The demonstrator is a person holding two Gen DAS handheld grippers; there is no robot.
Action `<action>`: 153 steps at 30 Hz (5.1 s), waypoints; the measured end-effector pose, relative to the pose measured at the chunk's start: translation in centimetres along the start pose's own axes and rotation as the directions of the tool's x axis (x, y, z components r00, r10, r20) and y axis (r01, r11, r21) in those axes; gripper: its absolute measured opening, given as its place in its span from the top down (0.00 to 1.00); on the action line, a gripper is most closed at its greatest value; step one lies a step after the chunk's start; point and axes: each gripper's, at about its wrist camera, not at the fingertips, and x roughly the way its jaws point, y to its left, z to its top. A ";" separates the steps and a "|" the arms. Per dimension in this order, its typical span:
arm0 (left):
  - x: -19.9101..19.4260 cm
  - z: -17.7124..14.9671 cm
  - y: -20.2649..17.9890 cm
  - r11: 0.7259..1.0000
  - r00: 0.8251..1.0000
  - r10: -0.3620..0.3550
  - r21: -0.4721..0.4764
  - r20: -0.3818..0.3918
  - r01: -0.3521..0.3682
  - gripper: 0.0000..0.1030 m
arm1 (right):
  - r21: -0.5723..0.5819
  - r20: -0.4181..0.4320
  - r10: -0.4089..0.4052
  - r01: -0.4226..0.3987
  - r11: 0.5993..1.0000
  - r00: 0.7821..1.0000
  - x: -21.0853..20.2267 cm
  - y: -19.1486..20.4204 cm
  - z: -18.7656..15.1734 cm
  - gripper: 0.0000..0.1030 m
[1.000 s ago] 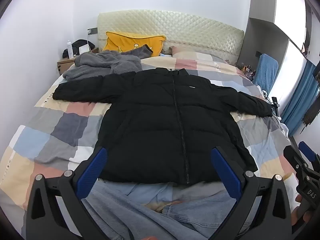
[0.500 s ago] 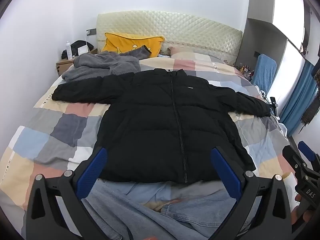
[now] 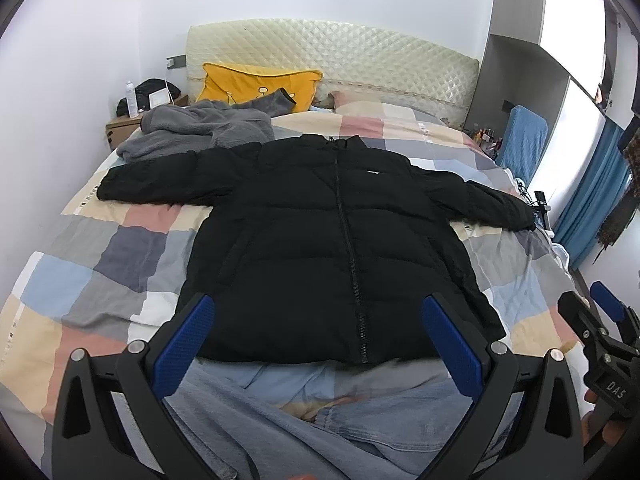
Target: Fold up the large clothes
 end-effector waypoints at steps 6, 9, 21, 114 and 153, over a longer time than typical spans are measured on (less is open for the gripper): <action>0.1 -0.1 0.1 1.000 1.000 -0.001 -0.006 -0.007 0.001 0.00 | -0.001 -0.005 0.006 -0.006 1.000 1.000 0.2 0.1 -0.2 0.00; 0.3 -0.2 0.1 1.000 1.000 0.006 -0.007 -0.014 -0.006 0.00 | 0.002 -0.004 0.006 -0.006 1.000 1.000 0.1 0.1 -0.4 0.00; 0.7 -0.5 0.7 1.000 0.999 0.020 -0.016 -0.040 -0.021 0.00 | 0.004 0.001 0.002 -0.002 1.000 1.000 -0.1 0.1 -0.3 0.00; 17.0 15.4 -3.2 0.984 0.982 -0.176 -0.024 0.073 0.178 0.00 | 0.069 0.195 -0.127 0.115 0.991 0.973 21.6 -17.1 10.8 0.00; 31.4 11.0 3.4 0.989 0.991 0.131 -0.065 -0.038 -0.133 0.00 | 0.759 -0.001 -0.268 0.175 0.627 0.964 44.1 -52.2 4.4 0.07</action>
